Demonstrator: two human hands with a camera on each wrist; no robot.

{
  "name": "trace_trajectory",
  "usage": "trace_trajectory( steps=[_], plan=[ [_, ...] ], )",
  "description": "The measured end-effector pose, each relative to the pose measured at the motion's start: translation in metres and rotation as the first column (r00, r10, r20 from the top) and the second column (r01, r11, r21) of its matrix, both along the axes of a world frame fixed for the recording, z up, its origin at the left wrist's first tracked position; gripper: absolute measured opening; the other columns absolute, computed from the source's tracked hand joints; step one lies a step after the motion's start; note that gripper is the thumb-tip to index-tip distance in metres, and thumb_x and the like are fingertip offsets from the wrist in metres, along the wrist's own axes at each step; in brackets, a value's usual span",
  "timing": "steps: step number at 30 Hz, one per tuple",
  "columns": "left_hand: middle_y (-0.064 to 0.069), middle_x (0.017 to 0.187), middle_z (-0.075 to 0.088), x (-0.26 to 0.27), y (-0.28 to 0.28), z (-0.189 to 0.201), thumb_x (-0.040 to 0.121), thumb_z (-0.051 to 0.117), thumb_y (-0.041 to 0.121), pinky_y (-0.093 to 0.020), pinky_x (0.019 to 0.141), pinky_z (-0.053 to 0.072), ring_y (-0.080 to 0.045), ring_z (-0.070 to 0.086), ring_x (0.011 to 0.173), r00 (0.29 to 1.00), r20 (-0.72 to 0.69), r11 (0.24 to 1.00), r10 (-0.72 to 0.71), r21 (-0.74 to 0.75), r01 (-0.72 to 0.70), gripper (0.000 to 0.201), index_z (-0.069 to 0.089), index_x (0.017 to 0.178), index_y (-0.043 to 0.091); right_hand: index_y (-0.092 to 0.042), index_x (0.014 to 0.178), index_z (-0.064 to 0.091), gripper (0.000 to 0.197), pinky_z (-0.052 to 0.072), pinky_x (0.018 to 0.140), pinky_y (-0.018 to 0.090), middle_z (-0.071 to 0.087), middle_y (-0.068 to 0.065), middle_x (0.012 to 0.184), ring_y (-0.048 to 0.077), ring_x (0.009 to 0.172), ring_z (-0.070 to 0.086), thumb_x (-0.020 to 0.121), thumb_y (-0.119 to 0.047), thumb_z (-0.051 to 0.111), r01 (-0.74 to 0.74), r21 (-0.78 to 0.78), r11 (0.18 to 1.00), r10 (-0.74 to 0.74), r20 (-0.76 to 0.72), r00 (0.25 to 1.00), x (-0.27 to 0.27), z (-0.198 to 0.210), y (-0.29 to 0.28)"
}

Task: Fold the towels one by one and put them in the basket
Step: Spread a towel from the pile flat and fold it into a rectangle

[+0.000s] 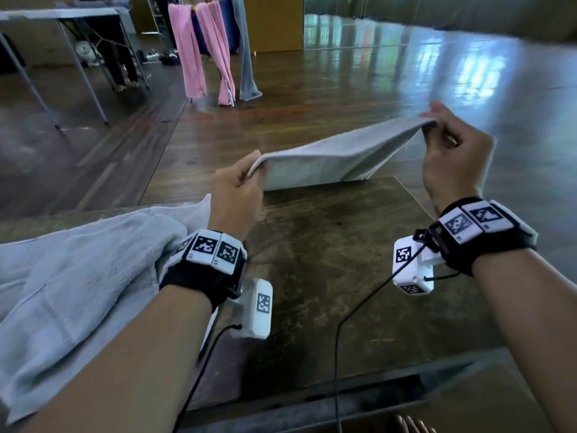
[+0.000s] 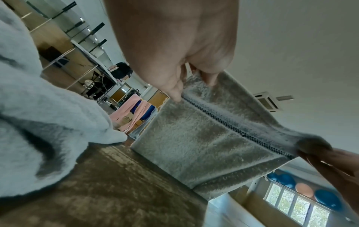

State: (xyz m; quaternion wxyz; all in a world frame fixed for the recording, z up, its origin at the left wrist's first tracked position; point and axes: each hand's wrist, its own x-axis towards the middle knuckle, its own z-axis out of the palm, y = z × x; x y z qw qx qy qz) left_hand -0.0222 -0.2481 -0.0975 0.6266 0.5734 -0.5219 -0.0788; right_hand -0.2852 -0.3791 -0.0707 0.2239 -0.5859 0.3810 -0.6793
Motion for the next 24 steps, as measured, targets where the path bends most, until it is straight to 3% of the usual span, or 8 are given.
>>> trace_trajectory(
  steps=[2,5,8,11,14,16,19,24],
  plan=[
    [0.017,0.059,0.052,-0.001,0.001,-0.001,0.094,0.061,0.024,-0.012,0.052,0.036,0.003,0.042,0.053,1.000,0.010,0.999,-0.005,0.039,0.004,0.027,0.066,0.070,0.036,-0.011,0.127,0.068,0.032,0.049,0.083,0.004,0.067,-0.005,0.121,-0.009,0.103,0.066,0.095,-0.013,0.067,-0.014,0.016,1.000,0.015,-0.082,0.997,-0.006,-0.002,-0.001],
    [0.015,0.042,0.040,-0.003,0.007,-0.009,0.096,0.061,0.026,-0.014,0.039,0.027,0.000,0.031,0.036,0.999,0.037,0.948,-0.027,0.318,0.014,0.031,0.067,0.065,0.027,-0.013,0.122,0.072,0.030,0.049,0.073,0.008,0.072,-0.005,0.109,-0.003,0.091,0.068,0.094,-0.021,0.071,0.073,0.225,0.972,0.027,-0.412,0.911,-0.024,-0.026,-0.005],
    [0.006,0.045,0.032,0.000,0.014,-0.014,0.095,0.064,0.027,-0.021,0.044,0.025,-0.007,0.027,0.039,0.989,0.126,0.885,-0.077,0.465,0.010,0.046,0.051,0.053,0.012,-0.009,0.114,0.077,0.024,0.051,0.091,0.026,0.076,0.010,0.111,0.016,0.104,0.069,0.093,-0.018,0.071,0.092,0.312,0.946,0.122,-0.603,0.788,-0.049,-0.052,0.002],
    [-0.008,0.059,0.039,0.001,0.027,-0.014,0.095,0.062,0.028,-0.026,0.053,0.027,-0.018,0.035,0.054,0.955,0.219,0.780,-0.202,0.626,0.021,0.047,0.056,0.069,-0.010,-0.014,0.107,0.080,0.017,0.047,0.081,0.026,0.079,0.006,0.101,0.014,0.092,0.069,0.093,-0.017,0.071,0.055,0.300,0.952,0.187,-0.717,0.672,-0.077,-0.059,0.026],
    [-0.008,0.058,0.044,0.000,0.049,-0.014,0.093,0.065,0.032,-0.026,0.054,0.031,-0.017,0.038,0.051,0.914,0.273,0.655,-0.300,0.756,-0.011,0.046,0.064,0.075,-0.010,-0.016,0.099,0.082,0.013,0.049,0.077,0.031,0.079,0.004,0.089,0.022,0.082,0.070,0.093,-0.018,0.071,0.008,0.345,0.939,0.287,-0.793,0.537,-0.097,-0.057,0.054],
    [-0.001,0.052,0.041,-0.001,0.063,-0.011,0.091,0.067,0.034,-0.025,0.053,0.031,-0.013,0.037,0.048,0.891,0.295,0.603,-0.344,0.797,-0.030,0.044,0.063,0.066,-0.002,-0.015,0.092,0.082,0.012,0.049,0.074,0.035,0.077,0.006,0.079,0.028,0.079,0.068,0.093,-0.019,0.070,-0.025,0.361,0.932,0.328,-0.813,0.482,-0.104,-0.052,0.072],
    [0.010,0.038,0.036,0.001,0.083,-0.002,0.091,0.068,0.032,-0.022,0.048,0.029,-0.005,0.033,0.036,0.885,0.296,0.588,-0.358,0.808,-0.032,0.047,0.050,0.050,0.015,-0.015,0.087,0.079,0.012,0.045,0.067,0.029,0.073,0.001,0.072,0.021,0.073,0.066,0.093,-0.017,0.070,-0.098,0.334,0.937,0.335,-0.790,0.513,-0.112,-0.040,0.096],
    [-0.008,0.058,0.044,-0.002,0.115,0.018,0.090,0.064,0.023,-0.025,0.052,0.031,-0.015,0.039,0.053,0.912,0.232,0.653,-0.339,0.755,0.051,0.036,0.048,0.061,0.010,-0.015,0.077,0.071,0.020,0.038,0.056,0.015,0.065,0.010,0.068,0.009,0.057,0.052,0.096,-0.015,0.064,-0.241,0.345,0.907,0.418,-0.672,0.611,-0.126,-0.023,0.138]
  ],
)
